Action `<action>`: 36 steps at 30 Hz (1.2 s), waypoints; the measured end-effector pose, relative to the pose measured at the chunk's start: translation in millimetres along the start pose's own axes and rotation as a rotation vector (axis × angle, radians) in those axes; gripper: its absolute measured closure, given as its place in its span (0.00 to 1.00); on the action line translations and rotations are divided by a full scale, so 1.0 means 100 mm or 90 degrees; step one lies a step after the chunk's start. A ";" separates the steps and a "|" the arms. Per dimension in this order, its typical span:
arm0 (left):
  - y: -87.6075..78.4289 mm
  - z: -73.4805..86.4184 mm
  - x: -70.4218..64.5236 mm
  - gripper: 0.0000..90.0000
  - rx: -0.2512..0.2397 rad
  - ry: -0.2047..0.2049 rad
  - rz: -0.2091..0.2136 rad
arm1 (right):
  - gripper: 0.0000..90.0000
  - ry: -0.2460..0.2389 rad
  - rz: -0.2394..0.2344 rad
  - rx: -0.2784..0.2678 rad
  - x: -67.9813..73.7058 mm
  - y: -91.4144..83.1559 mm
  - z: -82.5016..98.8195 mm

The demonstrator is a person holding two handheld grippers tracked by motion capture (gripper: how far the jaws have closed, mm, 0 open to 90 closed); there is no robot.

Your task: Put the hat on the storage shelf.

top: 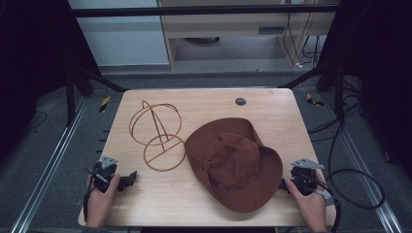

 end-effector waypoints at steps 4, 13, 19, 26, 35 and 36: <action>0.00 0.00 0.00 0.00 0.000 -0.001 -0.002 | 0.10 -0.005 -0.004 0.000 -0.01 0.00 0.00; -0.01 0.01 -0.02 0.00 0.000 -0.004 -0.005 | 0.10 -0.006 -0.007 -0.001 -0.01 0.00 0.00; -0.02 0.02 -0.02 0.00 0.001 -0.004 -0.008 | 0.20 -0.020 -0.031 0.005 -0.04 -0.12 -0.05; 0.00 0.00 -0.03 0.00 0.000 -0.011 -0.014 | 0.22 -0.069 0.016 0.040 -0.03 -0.38 -0.23; -0.02 0.02 -0.03 0.00 0.002 -0.001 -0.004 | 0.26 -0.151 0.013 0.108 0.03 -0.71 -0.38; -0.02 0.02 -0.03 0.00 0.003 0.000 -0.005 | 0.23 -0.162 -0.003 0.109 0.02 -0.77 -0.46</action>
Point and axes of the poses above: each handheld gripper's, and its own axes: y roughly forward along the jaws, z roughly out of its underside, x roughly to its left, the point moved 2 cm from there along y, roughly forward along the jaws, and after that the axes turned 7 degrees about -y, right-handed, at the moved point
